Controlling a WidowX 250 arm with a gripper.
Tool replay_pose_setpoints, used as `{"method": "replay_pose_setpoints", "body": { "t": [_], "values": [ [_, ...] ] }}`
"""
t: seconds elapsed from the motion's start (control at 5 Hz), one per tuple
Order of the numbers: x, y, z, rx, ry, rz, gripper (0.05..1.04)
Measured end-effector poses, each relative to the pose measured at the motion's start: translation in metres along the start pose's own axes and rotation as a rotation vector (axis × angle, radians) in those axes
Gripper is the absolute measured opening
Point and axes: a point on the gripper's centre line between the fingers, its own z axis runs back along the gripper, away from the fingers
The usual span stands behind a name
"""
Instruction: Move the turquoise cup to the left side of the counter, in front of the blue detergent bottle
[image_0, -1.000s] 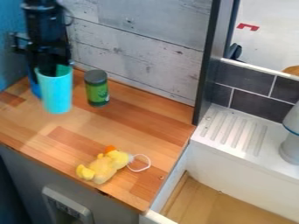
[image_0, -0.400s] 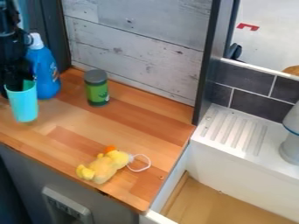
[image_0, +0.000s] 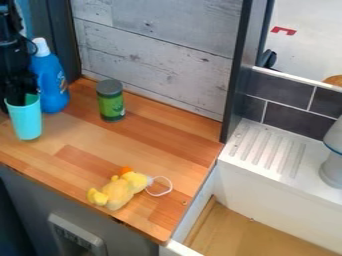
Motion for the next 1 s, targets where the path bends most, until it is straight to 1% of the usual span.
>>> {"method": "replay_pose_setpoints", "body": {
  "t": [0.2,0.4,0.6,0.8,1.0],
  "values": [
    [-0.005,0.000,-0.010,-0.004,-0.008,0.012,0.110],
    [-0.009,0.006,-0.012,-0.034,-0.057,0.032,0.133],
    [-0.010,0.008,-0.012,-0.052,-0.063,0.006,0.342],
    [-0.010,0.006,0.000,-0.056,-0.091,0.005,0.650],
    [-0.008,-0.002,0.052,-0.019,-0.218,0.008,0.931]
  ]
}}
